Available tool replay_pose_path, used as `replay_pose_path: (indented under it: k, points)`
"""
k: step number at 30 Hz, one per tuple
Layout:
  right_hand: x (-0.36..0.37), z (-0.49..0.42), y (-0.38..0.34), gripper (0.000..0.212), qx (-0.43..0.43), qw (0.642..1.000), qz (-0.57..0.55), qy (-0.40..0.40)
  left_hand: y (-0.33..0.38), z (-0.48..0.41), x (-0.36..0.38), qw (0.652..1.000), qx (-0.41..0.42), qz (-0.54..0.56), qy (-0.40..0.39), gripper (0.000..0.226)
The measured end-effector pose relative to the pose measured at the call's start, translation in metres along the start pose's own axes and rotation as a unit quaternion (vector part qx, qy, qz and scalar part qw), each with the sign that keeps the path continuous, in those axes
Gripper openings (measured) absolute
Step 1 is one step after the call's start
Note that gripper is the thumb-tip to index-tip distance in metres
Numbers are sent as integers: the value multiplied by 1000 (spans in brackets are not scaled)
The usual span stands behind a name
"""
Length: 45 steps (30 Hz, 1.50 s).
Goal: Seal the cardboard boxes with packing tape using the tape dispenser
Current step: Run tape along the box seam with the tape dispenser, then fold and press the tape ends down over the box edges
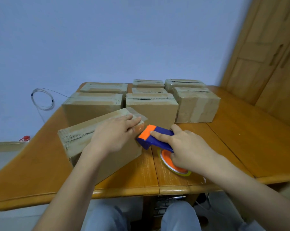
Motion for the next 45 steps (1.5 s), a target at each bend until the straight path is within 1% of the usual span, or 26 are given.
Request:
replay_pose_path:
  k: [9,11,12,13,15,16,18,20,21,23,25,27,28,29,31,33,35,38,40,42,44,45]
  points:
    - [-8,-2,-3,67,-25,999,37,0,1,0,-1,1000,-3,8,-13,46]
    - [6,3,-8,63,-40,998,29,-42,0,1,-2,1000,-1,5,-8,45]
    - [16,8,-8,63,-35,997,11,-67,0,2,-2,1000,-2,6,-8,45]
    - [22,14,-2,65,-9,997,-16,-76,1,2,-1,1000,0,6,-4,45]
    - [16,11,20,69,52,997,-50,-30,0,1,-2,1000,6,1,12,45]
    - [13,9,32,69,68,996,-50,-13,-1,1,-1,1000,6,6,15,45]
    - [13,10,44,71,78,996,-38,-24,-1,1,0,1000,9,8,16,45]
    - [25,16,49,73,81,993,-62,-55,-3,1,0,1000,13,6,21,45]
    - [31,19,53,74,91,989,-94,-75,-3,0,0,1000,15,6,22,45]
    - [38,22,68,74,116,970,-193,-94,-3,1,-2,999,26,6,23,45]
    - [45,21,82,70,151,936,-297,-114,-5,2,-5,999,46,13,6,47]
    - [58,22,97,59,205,893,-370,-154,-12,4,-6,997,52,46,-23,51]
    - [64,20,103,53,222,877,-390,-171,-15,4,-8,996,50,65,-33,52]
    - [68,18,107,47,227,871,-396,-183,-18,5,-10,995,46,79,-39,52]
    - [72,7,112,42,203,887,-368,-189,-21,6,-15,995,37,83,-31,52]
    - [76,-5,113,38,181,902,-345,-187,-22,6,-21,997,30,75,-7,52]
    - [80,-17,114,39,165,916,-319,-177,-20,6,-22,996,32,84,18,50]
    - [83,-36,120,29,144,955,-229,-117,-16,5,-21,994,44,83,60,51]
    - [86,-45,125,35,147,974,-157,-72,-16,4,-18,992,48,79,82,53]
    - [91,-49,128,49,168,979,-112,-34,-18,5,-15,991,52,69,97,51]
    - [90,-47,120,63,191,976,-100,13,-21,5,-13,990,63,62,108,51]
    - [84,-46,110,67,195,973,-116,50,-23,6,-13,989,70,62,112,52]
Point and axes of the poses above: each hand's wrist, its own z-axis away from the middle knuckle, its own x-axis out of the palm, y = z × x, the point moved 9 cm from there along -z, towards the middle knuckle, and after that the axes turned 11 degrees about y, right-handed, at the moved point
